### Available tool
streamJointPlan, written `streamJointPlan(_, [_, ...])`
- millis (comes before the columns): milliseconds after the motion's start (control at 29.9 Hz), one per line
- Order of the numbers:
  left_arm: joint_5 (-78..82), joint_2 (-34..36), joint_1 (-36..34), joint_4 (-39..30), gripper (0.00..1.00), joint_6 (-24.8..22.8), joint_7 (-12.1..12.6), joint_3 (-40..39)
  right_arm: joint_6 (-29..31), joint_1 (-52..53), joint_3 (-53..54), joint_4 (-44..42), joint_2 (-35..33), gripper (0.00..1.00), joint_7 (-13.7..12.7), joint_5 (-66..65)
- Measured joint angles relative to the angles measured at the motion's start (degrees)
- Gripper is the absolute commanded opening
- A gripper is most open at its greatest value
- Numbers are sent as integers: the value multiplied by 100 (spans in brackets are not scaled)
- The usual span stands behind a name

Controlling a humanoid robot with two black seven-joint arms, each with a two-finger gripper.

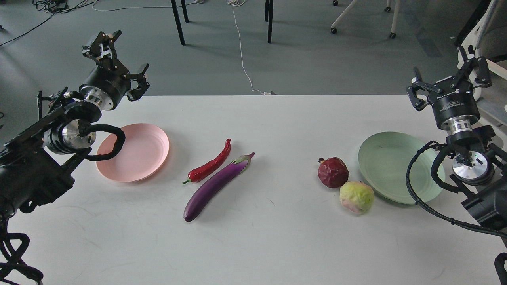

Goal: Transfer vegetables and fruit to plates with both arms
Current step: 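Move the right gripper over the dark red pomegranate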

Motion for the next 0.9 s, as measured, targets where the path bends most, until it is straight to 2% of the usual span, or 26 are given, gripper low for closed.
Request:
streamJointPlan(234, [-4,-154,8,0,98,0,-7,1,0,121,17,-4,-48,100,-106,-1])
streamJointPlan(401, [-7,-255,8,-4,98,13,-4,-12,-2,578,-394,41,-287,100,-248,-111])
streamJointPlan(601, [-10,-231,-27,-9,98,-10,-6,-21,-2,1742,-1756,105,-636,100,-281,-892])
streamJointPlan(735, [-10,-221,-47,-15,98,-14,-7,-28,-2,2720,-2676,132,-668,100,-289,-1553])
streamJointPlan(902, [-11,-115,-61,-40,98,-119,-7,-28,1,3828,-4340,504,-574,100,-285,-2734])
